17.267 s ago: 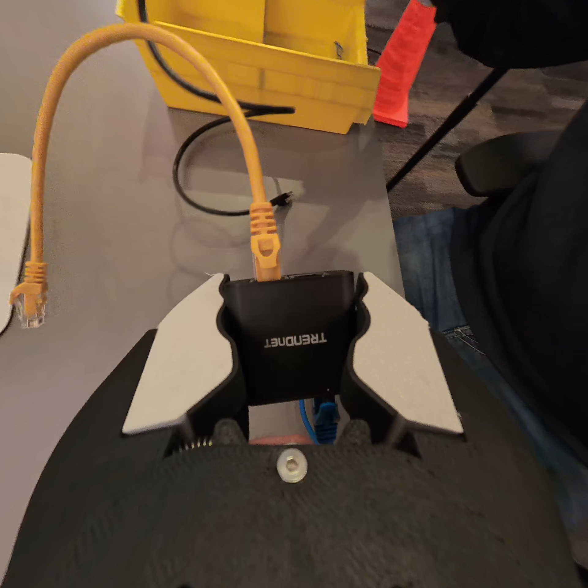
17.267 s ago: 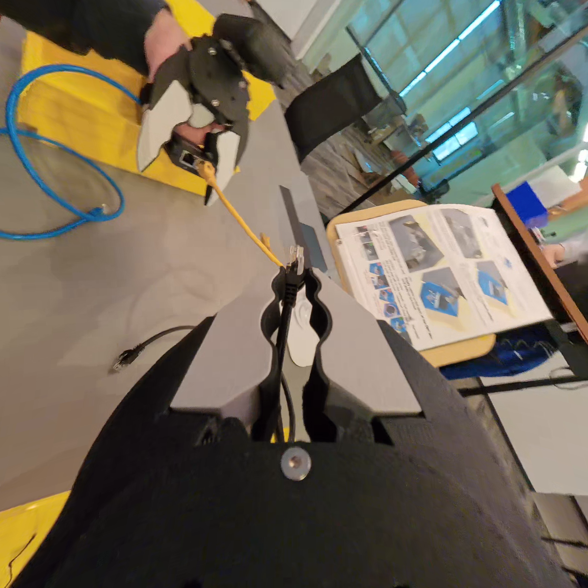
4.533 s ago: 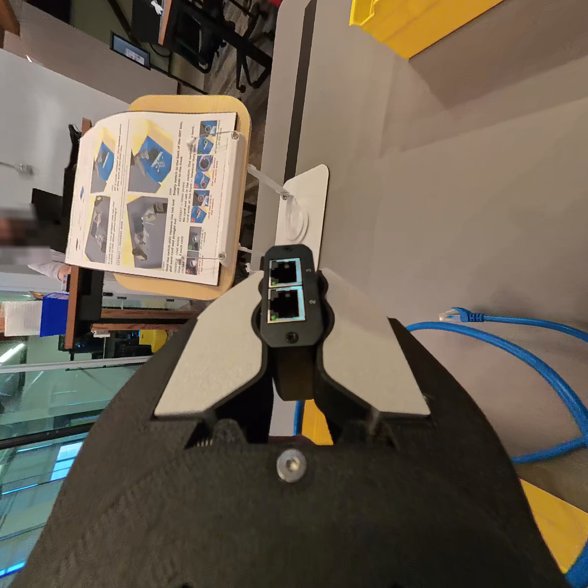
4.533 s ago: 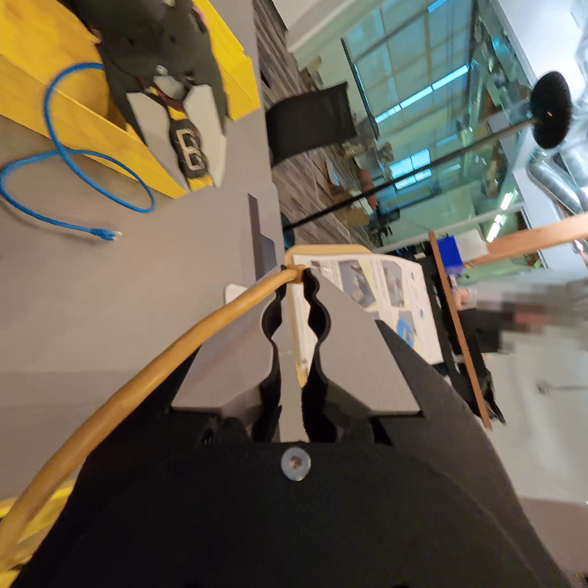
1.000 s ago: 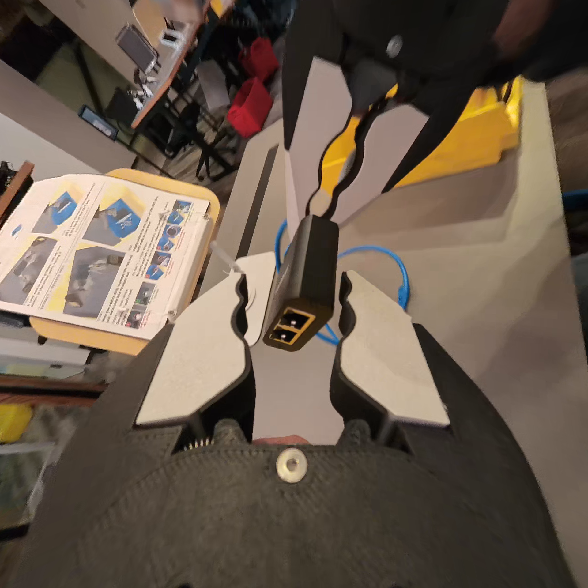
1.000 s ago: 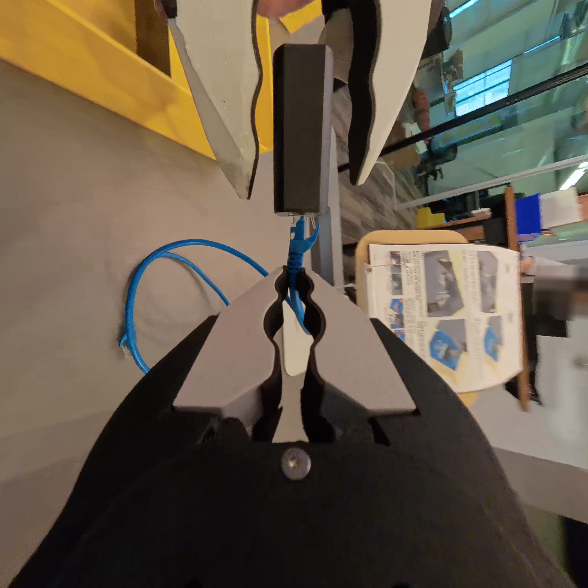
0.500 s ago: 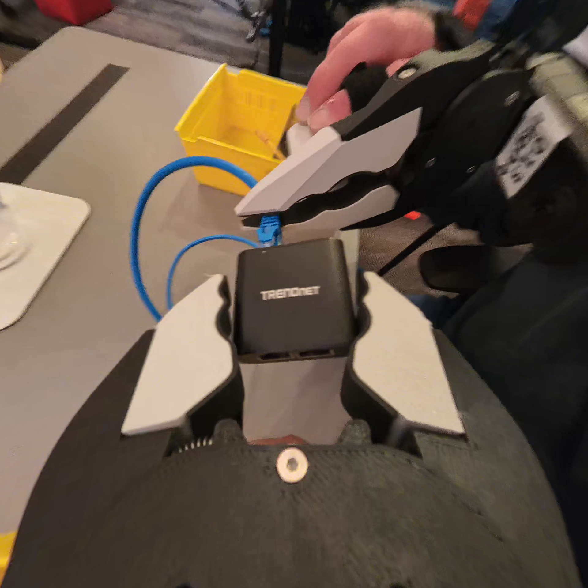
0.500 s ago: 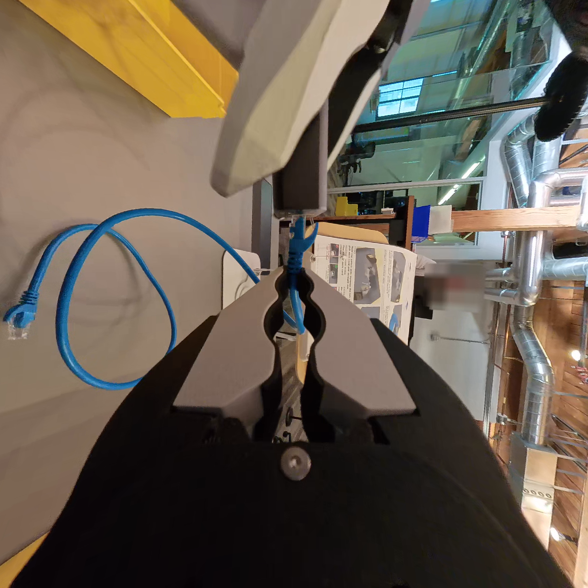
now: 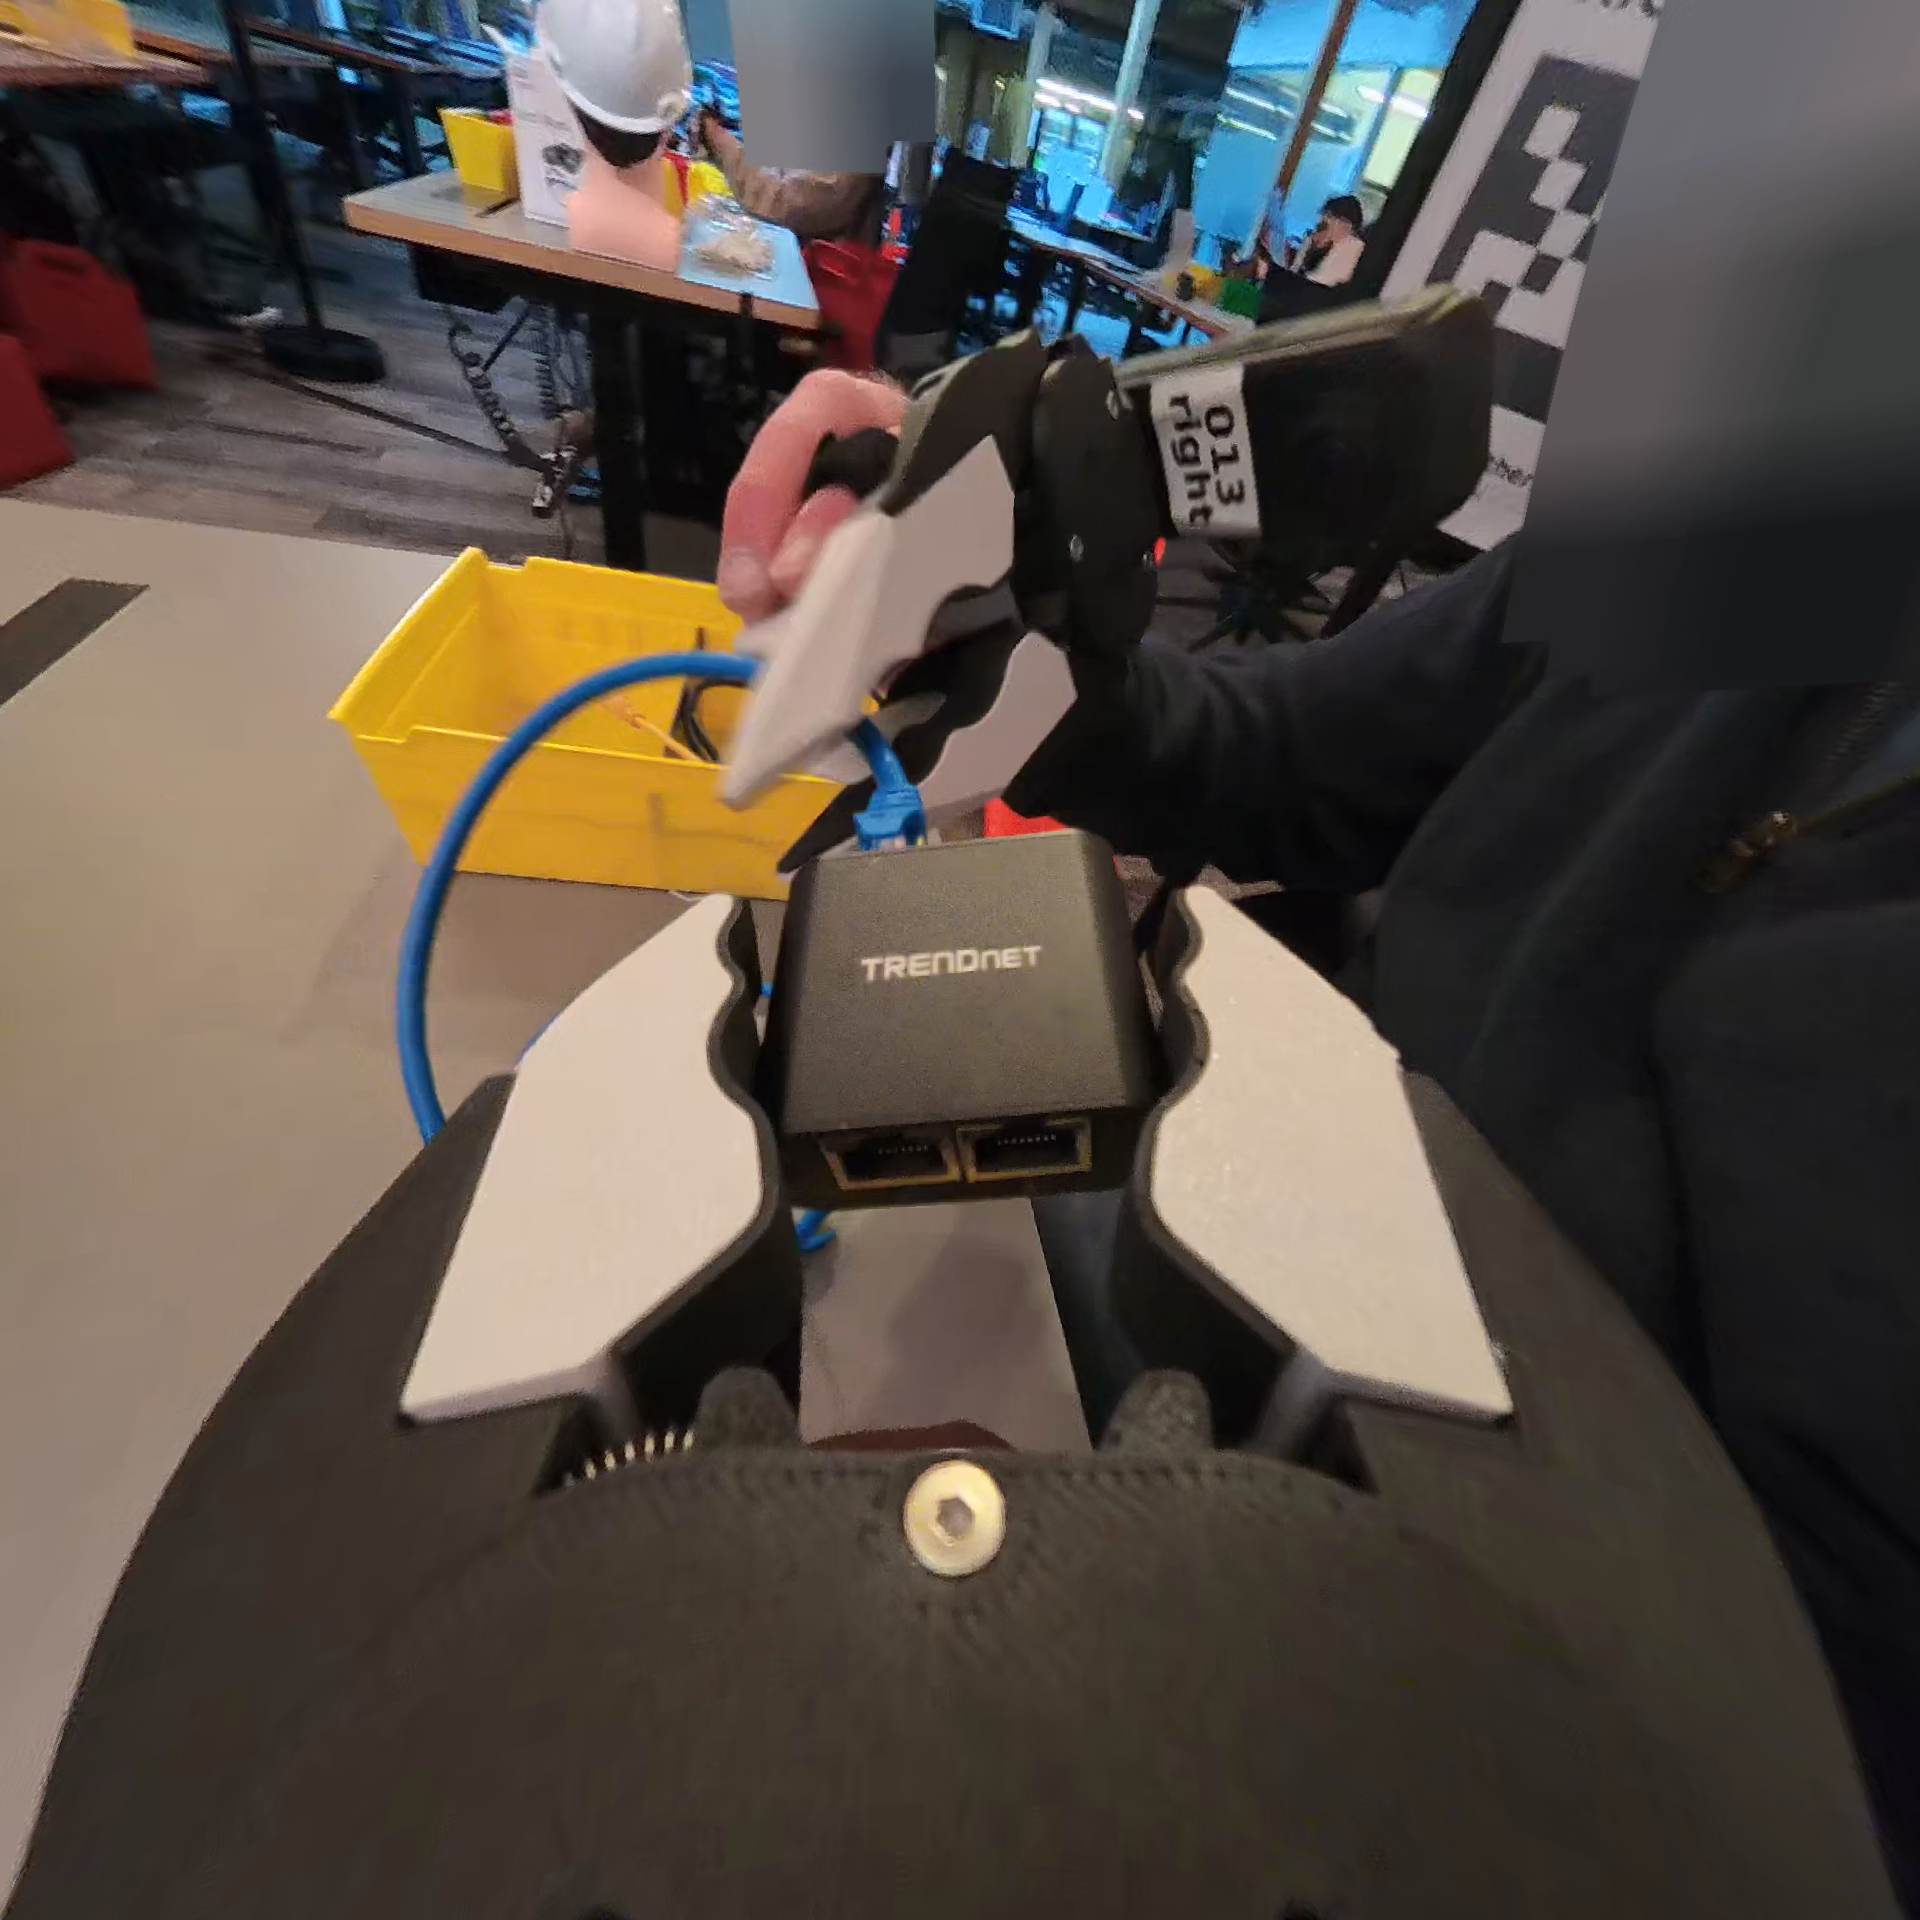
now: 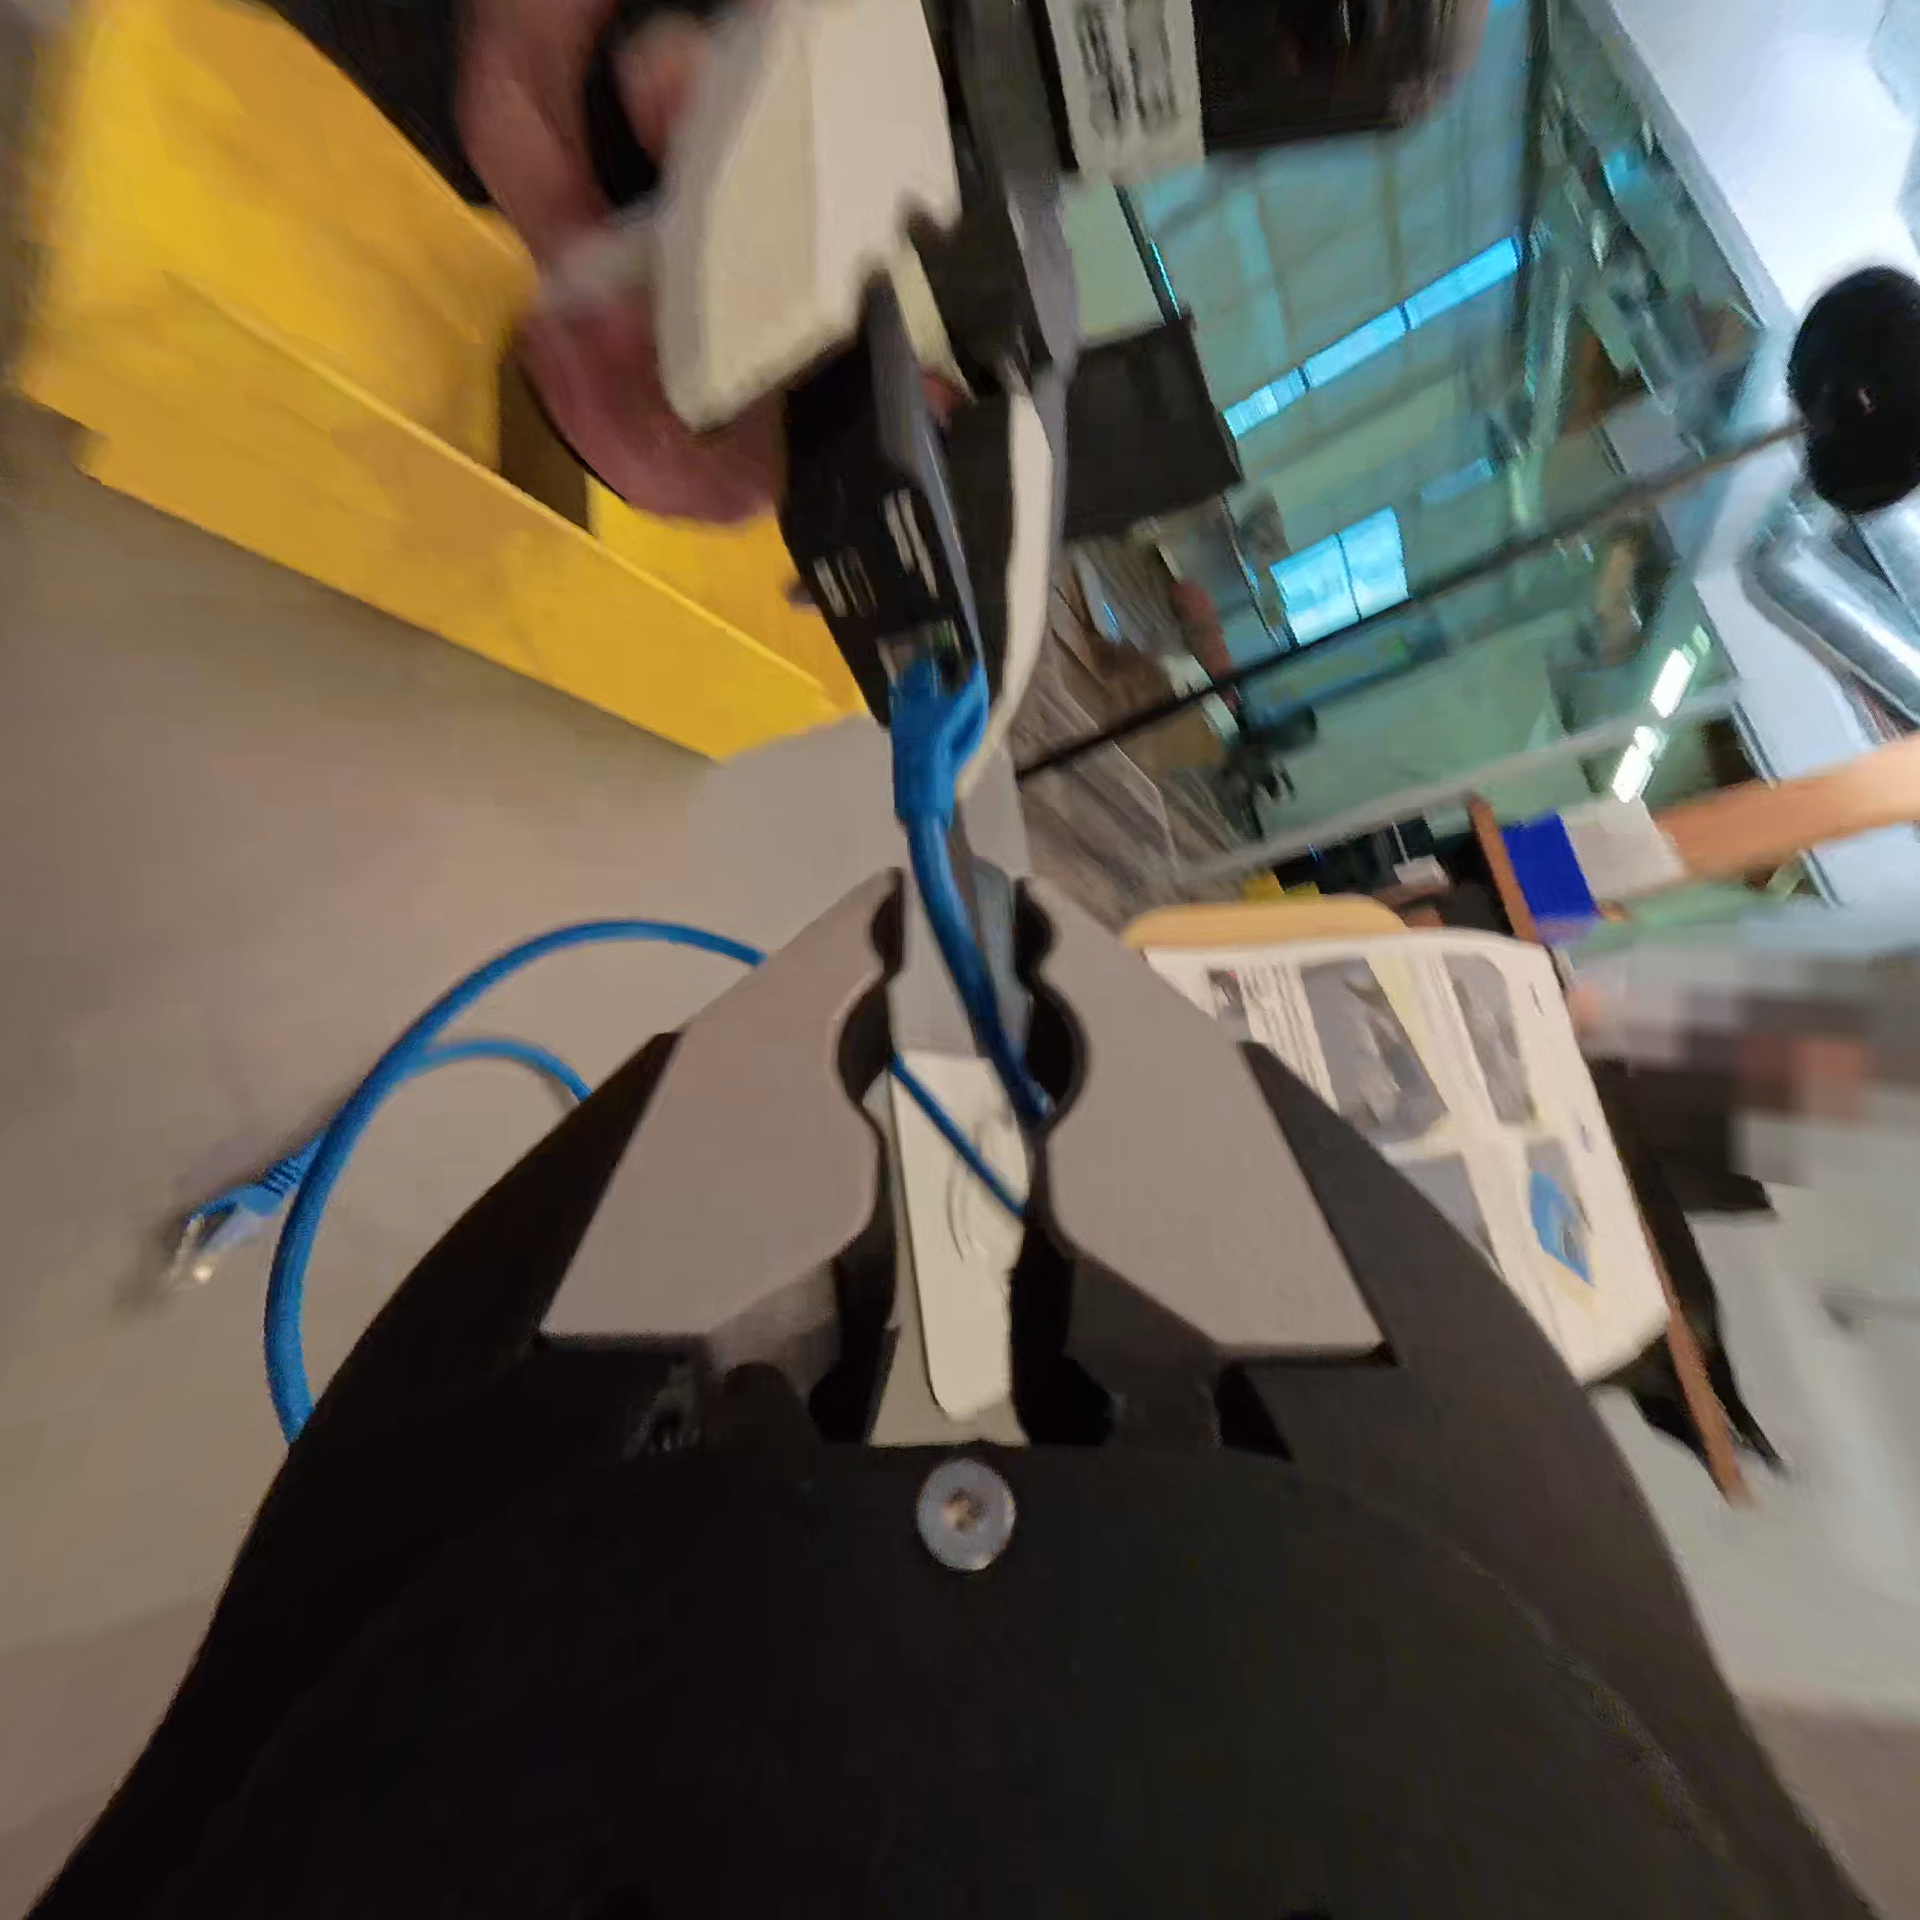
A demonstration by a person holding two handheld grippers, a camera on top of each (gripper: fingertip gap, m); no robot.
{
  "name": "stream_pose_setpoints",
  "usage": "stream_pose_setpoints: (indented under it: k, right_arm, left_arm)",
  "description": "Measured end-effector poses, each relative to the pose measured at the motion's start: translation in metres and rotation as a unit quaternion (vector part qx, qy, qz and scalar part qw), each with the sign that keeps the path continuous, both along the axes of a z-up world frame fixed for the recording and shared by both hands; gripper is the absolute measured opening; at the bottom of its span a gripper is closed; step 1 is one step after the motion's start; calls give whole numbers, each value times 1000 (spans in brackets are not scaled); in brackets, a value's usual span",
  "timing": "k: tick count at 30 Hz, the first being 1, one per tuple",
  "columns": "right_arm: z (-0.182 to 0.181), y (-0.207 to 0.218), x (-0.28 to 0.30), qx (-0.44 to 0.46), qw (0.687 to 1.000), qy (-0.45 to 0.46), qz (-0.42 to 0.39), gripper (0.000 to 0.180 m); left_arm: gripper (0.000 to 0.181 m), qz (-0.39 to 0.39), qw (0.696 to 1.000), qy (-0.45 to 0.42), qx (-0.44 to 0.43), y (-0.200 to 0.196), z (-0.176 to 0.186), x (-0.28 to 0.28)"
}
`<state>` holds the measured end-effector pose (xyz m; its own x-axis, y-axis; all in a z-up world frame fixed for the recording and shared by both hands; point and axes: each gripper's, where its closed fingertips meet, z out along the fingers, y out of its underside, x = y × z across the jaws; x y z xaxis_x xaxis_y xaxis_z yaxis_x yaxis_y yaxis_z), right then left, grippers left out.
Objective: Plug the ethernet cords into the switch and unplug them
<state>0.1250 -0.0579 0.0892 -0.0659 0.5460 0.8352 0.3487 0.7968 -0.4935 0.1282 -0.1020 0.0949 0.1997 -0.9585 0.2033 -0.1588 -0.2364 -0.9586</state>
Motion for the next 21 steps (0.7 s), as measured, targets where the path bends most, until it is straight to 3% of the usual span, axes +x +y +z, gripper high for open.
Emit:
stream_pose_setpoints:
  k: [2,7,11,17,21]
  right_arm:
    - [-3,-12,0,-17,999,-7,30,1]
    - [-16,-9,1,-61,997,-44,18,0]
    - [-21,0,0,-95,993,-66,-7,0]
    - [-19,8,-1,-103,993,-57,-20,0]
    - [-19,9,1,-93,993,-63,-26,0]
  left_arm:
    - [73,-20,1000,-11,7,-3,2,1]
    - [74,-16,999,34,27,2,-9,-1]
    - [83,56,989,98,100,19,-12,-11]
    - [106,144,953,192,185,32,-10,-25]
    - [96,217,908,257,252,45,-9,-38]
